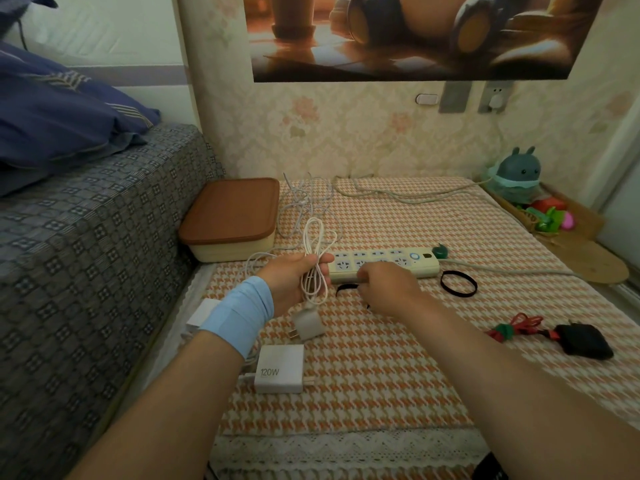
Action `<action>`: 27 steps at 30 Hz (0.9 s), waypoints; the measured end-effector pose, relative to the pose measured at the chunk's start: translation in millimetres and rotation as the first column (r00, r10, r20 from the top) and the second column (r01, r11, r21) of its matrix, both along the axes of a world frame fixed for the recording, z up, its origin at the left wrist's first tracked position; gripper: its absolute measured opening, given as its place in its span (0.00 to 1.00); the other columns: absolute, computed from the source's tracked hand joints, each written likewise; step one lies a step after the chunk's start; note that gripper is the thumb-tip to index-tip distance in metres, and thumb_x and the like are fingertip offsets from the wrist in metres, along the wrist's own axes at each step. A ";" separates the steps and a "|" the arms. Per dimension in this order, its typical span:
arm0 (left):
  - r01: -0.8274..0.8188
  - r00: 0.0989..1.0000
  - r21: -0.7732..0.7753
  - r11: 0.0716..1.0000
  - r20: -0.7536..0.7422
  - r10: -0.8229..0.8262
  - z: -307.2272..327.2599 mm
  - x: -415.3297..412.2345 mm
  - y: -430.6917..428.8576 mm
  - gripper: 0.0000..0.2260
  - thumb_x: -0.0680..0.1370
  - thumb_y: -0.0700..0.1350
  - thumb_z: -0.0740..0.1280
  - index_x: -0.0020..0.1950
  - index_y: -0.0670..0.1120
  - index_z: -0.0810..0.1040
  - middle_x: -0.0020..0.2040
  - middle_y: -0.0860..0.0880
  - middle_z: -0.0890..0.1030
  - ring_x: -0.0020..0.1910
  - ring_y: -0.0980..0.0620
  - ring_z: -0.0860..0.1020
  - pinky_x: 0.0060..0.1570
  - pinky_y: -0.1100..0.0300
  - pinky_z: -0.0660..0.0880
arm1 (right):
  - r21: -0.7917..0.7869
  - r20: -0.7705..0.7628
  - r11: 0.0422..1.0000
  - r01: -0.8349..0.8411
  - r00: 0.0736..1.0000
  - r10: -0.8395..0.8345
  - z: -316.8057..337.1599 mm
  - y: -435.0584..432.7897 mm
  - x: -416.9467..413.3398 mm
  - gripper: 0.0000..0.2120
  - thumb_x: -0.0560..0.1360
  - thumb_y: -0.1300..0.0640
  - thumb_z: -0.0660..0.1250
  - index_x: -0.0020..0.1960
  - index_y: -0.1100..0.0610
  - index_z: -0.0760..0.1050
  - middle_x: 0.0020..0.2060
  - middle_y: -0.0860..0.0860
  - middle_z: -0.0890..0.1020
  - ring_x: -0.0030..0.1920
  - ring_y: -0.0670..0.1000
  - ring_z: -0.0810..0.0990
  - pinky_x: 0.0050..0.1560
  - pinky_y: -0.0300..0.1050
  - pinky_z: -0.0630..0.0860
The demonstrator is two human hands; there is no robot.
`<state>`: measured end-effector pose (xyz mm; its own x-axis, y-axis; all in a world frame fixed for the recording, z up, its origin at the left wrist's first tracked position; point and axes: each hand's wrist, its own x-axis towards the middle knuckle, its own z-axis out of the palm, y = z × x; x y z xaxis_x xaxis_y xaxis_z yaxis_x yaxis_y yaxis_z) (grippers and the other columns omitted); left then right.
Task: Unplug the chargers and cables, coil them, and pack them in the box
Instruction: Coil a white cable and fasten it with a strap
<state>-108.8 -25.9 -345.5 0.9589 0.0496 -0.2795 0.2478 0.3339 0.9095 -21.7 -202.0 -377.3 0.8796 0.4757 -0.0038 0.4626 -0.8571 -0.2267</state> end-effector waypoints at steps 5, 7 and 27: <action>0.029 0.999 -0.054 0.998 0.021 -0.028 -4.3 0.8 2.3 0.12 0.84 0.44 0.57 0.61 0.40 0.76 0.41 0.48 0.81 0.41 0.50 0.82 0.44 0.56 0.81 | -0.085 -0.021 0.994 -0.075 0.997 0.074 -7.5 13.3 -2.6 0.09 0.81 0.54 0.67 0.57 0.55 0.83 0.48 0.54 0.84 0.46 0.56 0.81 0.47 0.49 0.79; 0.018 0.999 -0.045 0.999 0.028 -0.017 -5.0 -0.2 1.8 0.12 0.84 0.43 0.58 0.61 0.39 0.77 0.43 0.46 0.82 0.44 0.48 0.83 0.44 0.56 0.81 | -0.031 -0.119 0.997 -0.077 0.990 0.073 -5.8 16.1 -3.5 0.08 0.80 0.59 0.67 0.55 0.58 0.84 0.47 0.56 0.84 0.47 0.57 0.82 0.46 0.48 0.78; -0.086 0.996 0.019 0.996 -0.017 0.086 -4.7 11.3 -15.2 0.09 0.83 0.42 0.55 0.46 0.41 0.72 0.33 0.47 0.74 0.28 0.51 0.70 0.35 0.58 0.67 | 0.904 -0.385 0.337 0.264 0.846 0.370 67.5 -9.0 -38.6 0.12 0.79 0.65 0.69 0.61 0.56 0.80 0.44 0.52 0.88 0.28 0.49 0.78 0.40 0.42 0.81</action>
